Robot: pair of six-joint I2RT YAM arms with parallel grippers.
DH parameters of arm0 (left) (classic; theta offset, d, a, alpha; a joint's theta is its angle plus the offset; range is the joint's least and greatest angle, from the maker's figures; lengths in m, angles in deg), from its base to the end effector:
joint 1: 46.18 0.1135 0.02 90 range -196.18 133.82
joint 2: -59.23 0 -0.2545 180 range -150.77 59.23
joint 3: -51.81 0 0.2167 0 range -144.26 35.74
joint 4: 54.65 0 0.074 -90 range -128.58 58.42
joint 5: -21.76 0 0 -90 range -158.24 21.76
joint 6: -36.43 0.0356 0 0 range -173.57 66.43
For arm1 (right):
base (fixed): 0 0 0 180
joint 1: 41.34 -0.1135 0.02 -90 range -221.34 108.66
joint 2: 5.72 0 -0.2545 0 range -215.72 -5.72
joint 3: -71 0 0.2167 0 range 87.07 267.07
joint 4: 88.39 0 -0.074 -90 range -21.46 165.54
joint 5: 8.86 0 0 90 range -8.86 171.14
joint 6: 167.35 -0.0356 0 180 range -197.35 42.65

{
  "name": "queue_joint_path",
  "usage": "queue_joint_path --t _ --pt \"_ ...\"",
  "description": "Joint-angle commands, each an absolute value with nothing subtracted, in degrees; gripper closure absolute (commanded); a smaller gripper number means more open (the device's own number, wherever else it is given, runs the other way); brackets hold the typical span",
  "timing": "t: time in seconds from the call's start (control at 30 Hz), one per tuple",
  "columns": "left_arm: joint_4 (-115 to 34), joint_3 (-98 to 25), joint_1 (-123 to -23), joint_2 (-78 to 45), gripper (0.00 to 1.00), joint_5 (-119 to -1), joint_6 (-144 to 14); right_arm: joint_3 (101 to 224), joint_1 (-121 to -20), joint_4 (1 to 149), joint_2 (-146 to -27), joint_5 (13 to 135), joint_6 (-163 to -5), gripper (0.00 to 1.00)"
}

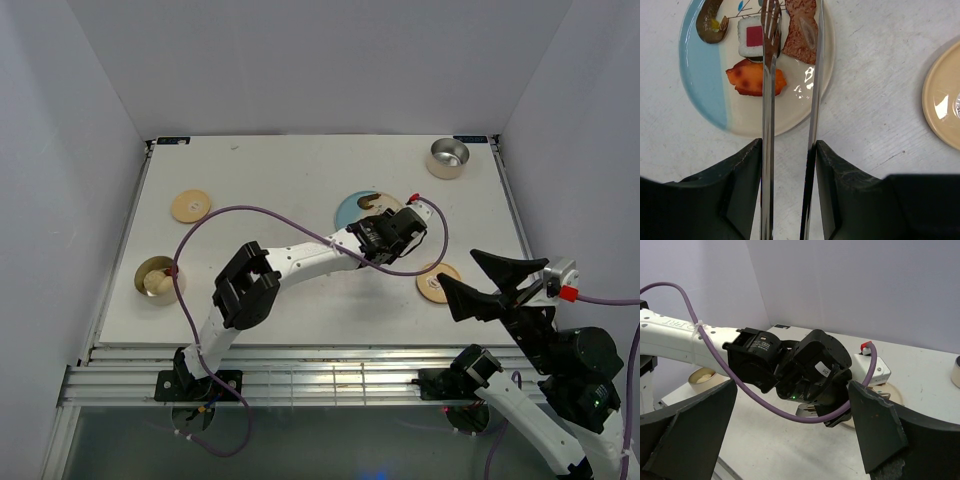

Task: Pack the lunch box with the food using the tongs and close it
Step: Pick up the fake food from the plate.

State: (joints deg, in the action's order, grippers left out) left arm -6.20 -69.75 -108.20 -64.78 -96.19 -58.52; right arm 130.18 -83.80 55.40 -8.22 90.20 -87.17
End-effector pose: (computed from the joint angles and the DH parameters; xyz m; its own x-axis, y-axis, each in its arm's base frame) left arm 0.2237 -0.3855 0.2334 -0.4181 0.6245 -0.6597 0.6076 0.7321 0.3080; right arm -0.0058 -0.0129 0.3439 0.1591 0.3739 -0.9137 -0.5936 0.7757 0.2140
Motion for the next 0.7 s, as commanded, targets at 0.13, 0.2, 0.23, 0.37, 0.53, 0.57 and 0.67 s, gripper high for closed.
queue_joint_path --t 0.13,0.2,0.23,0.37,0.53,0.57,0.67 --pt "-5.54 -72.19 -108.58 -64.52 0.45 -98.74 -59.19 132.60 -84.06 55.24 -6.77 91.16 -86.40 0.02" --pt "-4.92 -72.80 -108.58 -65.05 0.45 -98.92 -59.11 132.86 -84.06 54.80 -6.60 91.25 -86.40 0.02" --pt "-4.74 -73.07 -108.58 -65.57 0.45 -99.09 -59.19 132.95 -84.06 54.80 -6.51 91.34 -86.40 0.02" --pt "-2.90 -74.47 -108.84 -66.54 0.45 -100.58 -59.37 132.95 -84.06 54.62 -6.33 91.60 -86.40 0.02" --pt "-2.11 -75.35 -109.28 -66.81 0.45 -100.85 -59.46 133.21 -84.06 54.44 -6.25 91.60 -86.40 0.02" --pt "-2.02 -75.35 -109.37 -66.72 0.45 -100.59 -59.54 133.30 -84.06 54.36 -6.25 91.78 -86.31 0.02" --pt "-2.02 -75.18 -109.37 -66.72 0.45 -99.45 -60.07 133.22 -84.06 54.36 -6.25 91.87 -86.31 0.02"
